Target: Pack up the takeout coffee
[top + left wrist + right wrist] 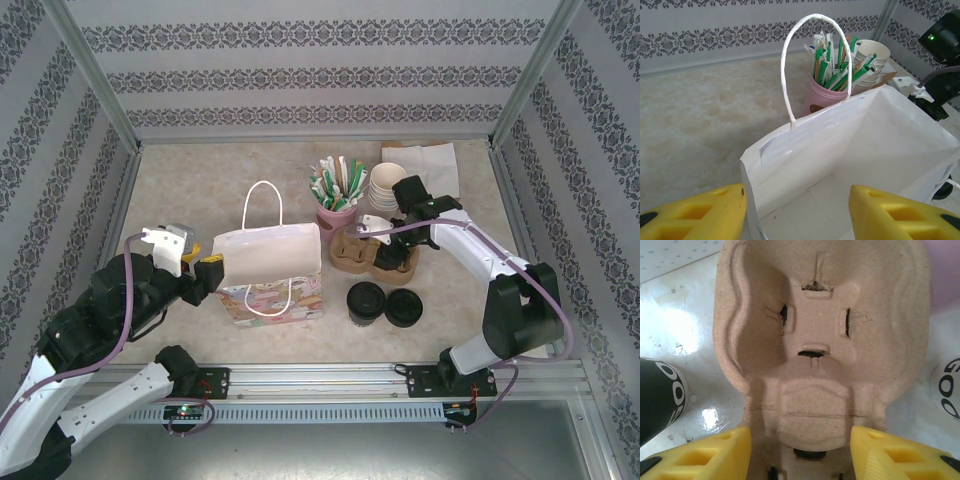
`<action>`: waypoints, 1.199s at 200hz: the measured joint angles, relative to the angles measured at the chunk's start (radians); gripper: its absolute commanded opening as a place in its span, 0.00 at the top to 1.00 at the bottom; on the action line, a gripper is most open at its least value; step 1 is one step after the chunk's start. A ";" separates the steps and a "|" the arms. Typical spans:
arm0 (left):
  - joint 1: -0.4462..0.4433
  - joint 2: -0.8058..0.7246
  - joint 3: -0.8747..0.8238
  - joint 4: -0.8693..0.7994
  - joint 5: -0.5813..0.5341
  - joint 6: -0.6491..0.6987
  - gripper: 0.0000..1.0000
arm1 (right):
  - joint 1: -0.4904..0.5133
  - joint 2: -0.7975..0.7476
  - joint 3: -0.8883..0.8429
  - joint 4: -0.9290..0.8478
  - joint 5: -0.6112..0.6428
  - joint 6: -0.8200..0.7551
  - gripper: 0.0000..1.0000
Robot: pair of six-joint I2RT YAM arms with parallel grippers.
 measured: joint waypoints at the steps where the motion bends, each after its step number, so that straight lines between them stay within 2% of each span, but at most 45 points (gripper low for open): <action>1: 0.000 0.000 0.000 0.000 0.000 0.000 0.43 | 0.000 0.000 0.000 0.001 0.000 0.000 0.47; 46: 0.000 0.008 0.000 0.000 0.000 0.000 0.43 | 0.000 -0.001 0.000 0.020 0.000 0.004 0.49; 202: 0.000 0.010 0.000 0.000 0.000 0.000 0.43 | 0.002 0.046 0.013 0.024 0.000 0.004 0.45; 240: 0.000 0.010 0.000 0.000 0.000 0.000 0.43 | 0.009 0.059 0.023 0.023 0.000 0.004 0.51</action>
